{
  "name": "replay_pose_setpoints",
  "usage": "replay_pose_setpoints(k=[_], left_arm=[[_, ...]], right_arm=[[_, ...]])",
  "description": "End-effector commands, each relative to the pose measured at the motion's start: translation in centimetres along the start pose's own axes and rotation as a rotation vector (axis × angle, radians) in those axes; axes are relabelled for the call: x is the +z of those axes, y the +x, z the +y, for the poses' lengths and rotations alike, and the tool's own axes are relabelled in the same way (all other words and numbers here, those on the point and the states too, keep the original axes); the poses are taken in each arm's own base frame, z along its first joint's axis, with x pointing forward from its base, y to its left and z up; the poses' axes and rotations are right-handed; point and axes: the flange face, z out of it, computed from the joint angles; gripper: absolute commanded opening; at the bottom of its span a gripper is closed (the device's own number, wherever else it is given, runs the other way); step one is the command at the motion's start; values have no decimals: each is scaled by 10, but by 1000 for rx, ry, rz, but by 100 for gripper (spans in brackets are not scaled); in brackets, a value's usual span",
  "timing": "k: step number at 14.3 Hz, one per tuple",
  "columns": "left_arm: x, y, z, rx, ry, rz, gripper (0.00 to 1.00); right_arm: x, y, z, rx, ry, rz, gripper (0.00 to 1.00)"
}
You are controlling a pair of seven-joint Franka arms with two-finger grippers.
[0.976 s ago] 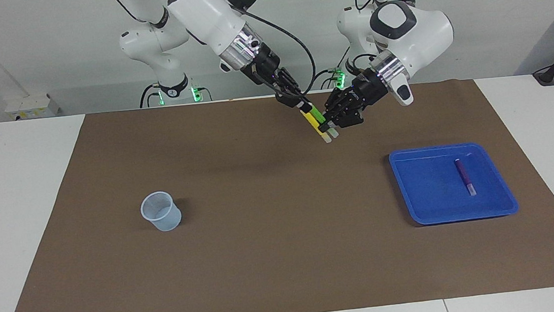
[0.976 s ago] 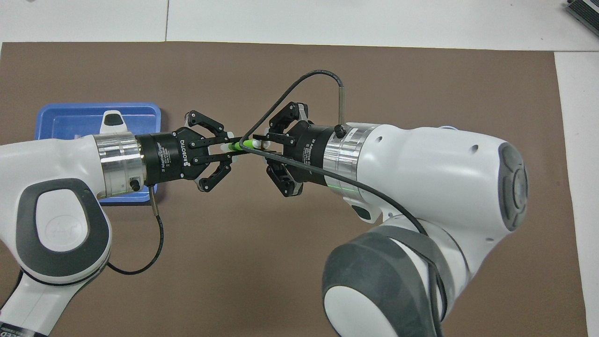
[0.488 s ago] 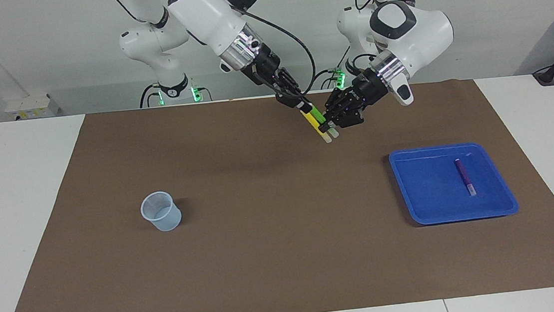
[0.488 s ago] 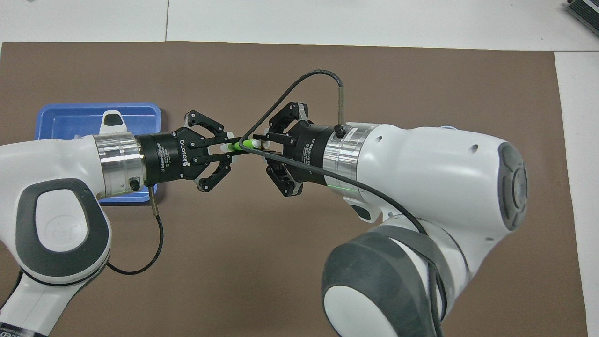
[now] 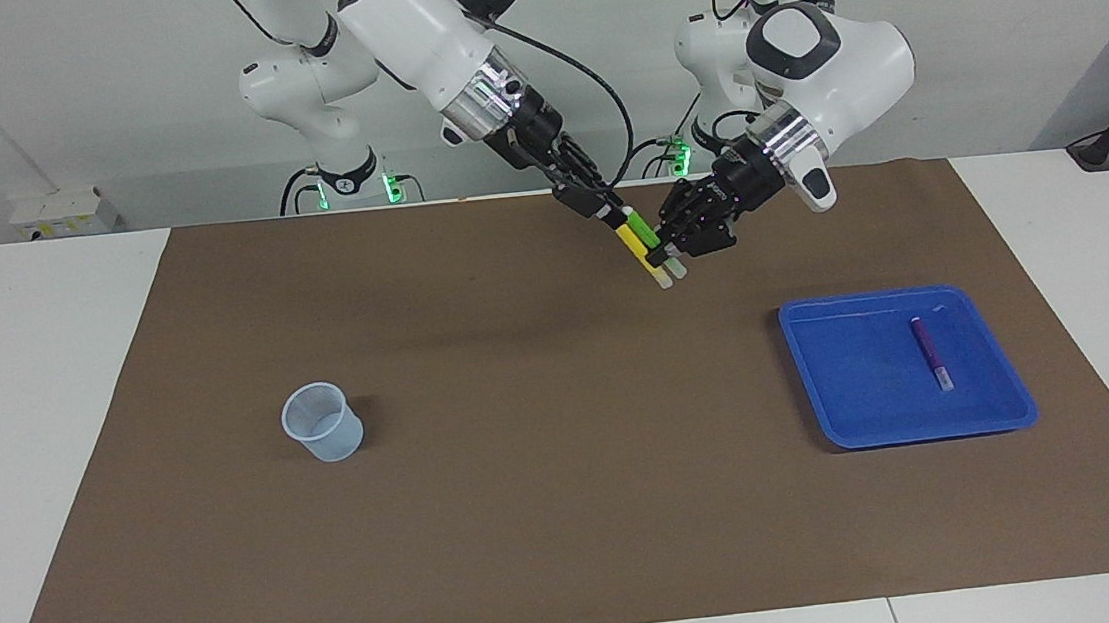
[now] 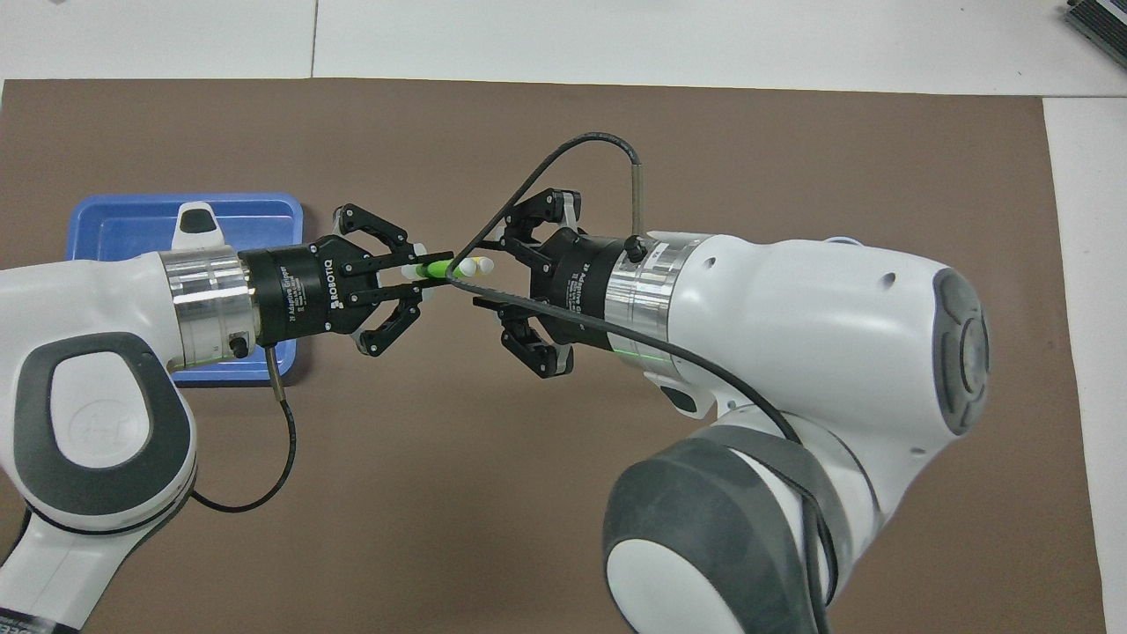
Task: Right arm passes pens to left for tray arrangement
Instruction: 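Close the left gripper on the yellow-green pen tip, then open the right gripper and withdraw while the left gripper carries the pen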
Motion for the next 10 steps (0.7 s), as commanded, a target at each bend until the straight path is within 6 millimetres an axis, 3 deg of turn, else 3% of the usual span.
replay_pose_setpoints(k=[1, 5, 10], left_arm=[[-8, 1, -8, 14, -14, 3, 0], [-15, 16, -9, 58, -10, 45, 0], [-31, 49, -11, 350, 71, 174, 0]], right_arm=[[1, -1, -1, -41, 0, 13, 59], [1, 0, -1, -50, -4, 24, 100], [-4, 6, 0, -236, -43, 147, 100]])
